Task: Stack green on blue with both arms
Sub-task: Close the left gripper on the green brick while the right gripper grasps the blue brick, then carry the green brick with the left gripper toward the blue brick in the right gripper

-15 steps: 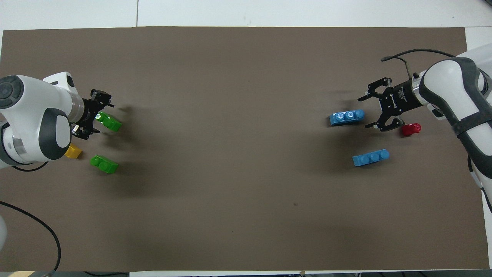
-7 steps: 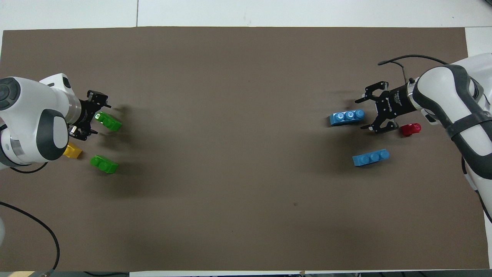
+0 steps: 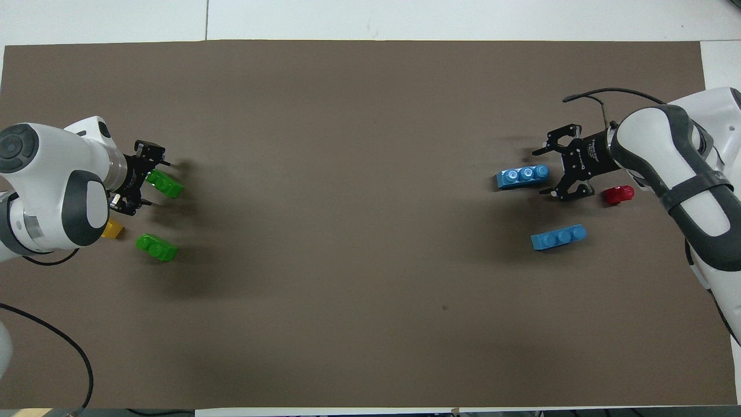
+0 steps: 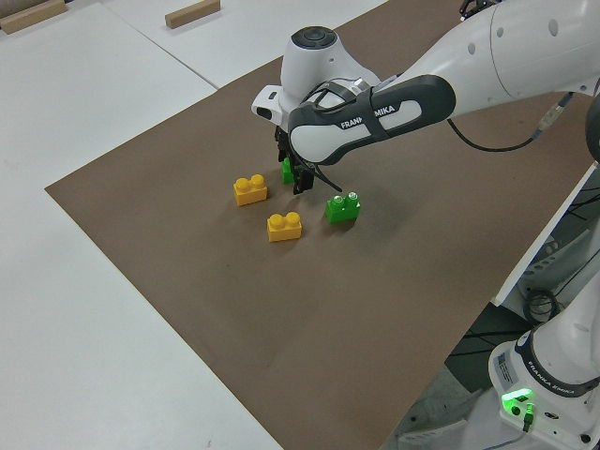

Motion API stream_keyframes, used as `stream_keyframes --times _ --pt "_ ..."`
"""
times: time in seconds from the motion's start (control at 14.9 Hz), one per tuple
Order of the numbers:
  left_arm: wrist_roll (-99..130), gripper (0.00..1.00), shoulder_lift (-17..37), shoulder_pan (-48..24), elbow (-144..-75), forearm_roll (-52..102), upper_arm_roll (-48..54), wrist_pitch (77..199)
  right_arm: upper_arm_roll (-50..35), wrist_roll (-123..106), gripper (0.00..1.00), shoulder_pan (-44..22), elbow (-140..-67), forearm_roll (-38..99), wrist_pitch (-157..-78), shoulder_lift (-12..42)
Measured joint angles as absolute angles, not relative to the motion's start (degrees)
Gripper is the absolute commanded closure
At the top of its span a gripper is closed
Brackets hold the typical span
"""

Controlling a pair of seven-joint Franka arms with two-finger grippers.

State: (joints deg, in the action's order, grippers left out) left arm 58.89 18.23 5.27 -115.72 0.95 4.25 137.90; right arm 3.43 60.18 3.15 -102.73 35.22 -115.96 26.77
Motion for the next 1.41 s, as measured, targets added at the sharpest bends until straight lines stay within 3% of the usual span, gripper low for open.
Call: stream_keyframes --times 0.13,0.2,0.27,0.4,0.47,0.54,0.94,1.21,1.41 --pt "59.0 0.43 18.2 5.3 -115.8 1.0 4.3 138.5 3.4 60.2 0.21 3.2 -103.2 35.2 -116.8 26.8" --pt "59.1 0.78 18.2 5.3 -115.8 1.0 4.3 138.7 3.4 60.2 0.26 3.2 -103.4 35.2 -117.0 26.8" --pt "59.3 0.98 18.3 5.3 -116.0 1.0 4.3 139.3 3.3 60.2 0.32 3.2 -103.4 35.2 -117.1 26.8" --pt "59.8 1.00 18.4 5.3 -116.2 0.9 4.2 140.4 3.3 60.2 0.52 3.2 -103.4 36.2 -117.2 26.8" --pt "59.8 1.00 18.4 5.4 -116.2 0.9 4.2 140.4 3.3 60.1 0.82 3.2 -103.4 37.2 -117.2 26.8" --pt "59.9 1.00 18.3 5.4 -116.2 1.0 4.2 140.5 3.3 60.1 1.00 3.2 -103.4 37.5 -117.3 26.8" --pt "61.6 1.00 18.4 5.1 -115.1 1.0 4.7 139.3 3.2 50.7 1.00 2.4 -102.9 37.7 -117.5 26.7" --pt "64.8 1.00 18.0 3.2 -105.2 1.0 5.2 124.7 3.0 60.7 1.00 1.4 -96.5 37.7 -113.7 26.2" --pt "73.4 1.00 17.4 -0.7 -98.5 1.0 5.4 115.9 2.7 72.5 1.00 -3.3 -92.3 37.8 -112.6 24.5"
